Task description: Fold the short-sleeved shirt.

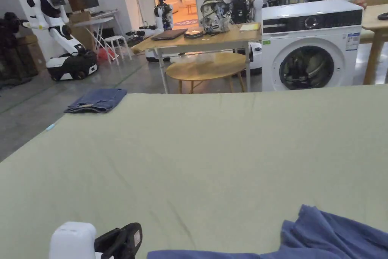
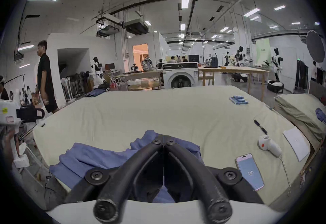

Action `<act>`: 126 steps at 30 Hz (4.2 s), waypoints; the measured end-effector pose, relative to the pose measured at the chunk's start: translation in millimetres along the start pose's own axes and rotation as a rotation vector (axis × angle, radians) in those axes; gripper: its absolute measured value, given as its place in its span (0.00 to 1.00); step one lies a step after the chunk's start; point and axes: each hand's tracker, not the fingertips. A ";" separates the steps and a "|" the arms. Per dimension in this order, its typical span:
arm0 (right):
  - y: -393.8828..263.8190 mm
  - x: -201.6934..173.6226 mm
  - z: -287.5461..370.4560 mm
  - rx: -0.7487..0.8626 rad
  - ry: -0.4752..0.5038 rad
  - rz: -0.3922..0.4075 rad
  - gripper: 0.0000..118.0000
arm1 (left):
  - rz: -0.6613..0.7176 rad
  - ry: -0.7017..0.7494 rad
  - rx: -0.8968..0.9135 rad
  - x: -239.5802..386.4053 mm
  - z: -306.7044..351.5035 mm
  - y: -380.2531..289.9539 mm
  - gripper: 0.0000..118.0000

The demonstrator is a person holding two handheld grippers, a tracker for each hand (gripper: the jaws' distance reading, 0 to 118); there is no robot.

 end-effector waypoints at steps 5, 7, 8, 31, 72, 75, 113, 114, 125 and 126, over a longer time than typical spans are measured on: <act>-8.9 10.7 2.0 -0.020 -0.008 -0.034 0.00 | 0.117 0.010 -0.320 -44.9 -97.4 -13.9 0.42; -11.5 16.2 3.3 -0.026 -0.016 -0.060 0.00 | 0.113 0.046 -0.373 -51.3 -135.2 -24.5 0.41; -12.7 19.2 4.1 -0.030 -0.023 -0.072 0.00 | 0.128 0.041 -0.435 -55.7 -153.2 -30.1 0.41; -127.8 106.0 -37.9 -0.508 -0.207 -0.471 0.13 | 0.094 0.047 -0.586 -77.4 -225.3 -61.5 0.00; 361.0 75.8 -186.9 0.235 -0.056 -0.104 0.02 | 0.057 -0.047 0.380 -24.2 -99.9 343.0 0.00; 383.7 74.5 -206.1 0.228 -0.066 -0.100 0.02 | 0.042 -0.043 0.371 -23.5 -114.8 357.9 0.00; -126.4 78.3 -15.7 -0.338 -0.138 -0.351 0.10 | 0.234 0.107 -0.162 -83.0 -8.9 -133.0 0.18; -127.7 76.8 -18.5 -0.351 -0.147 -0.311 0.26 | 0.214 0.138 -0.168 -90.5 -10.9 -132.0 0.37; -42.7 59.3 6.5 -0.111 -0.134 -0.119 0.60 | -0.023 0.106 0.113 -23.5 24.1 -45.4 0.50; -30.0 54.0 7.4 -0.078 -0.118 -0.104 0.60 | -0.036 0.070 0.144 -11.9 27.5 -34.9 0.50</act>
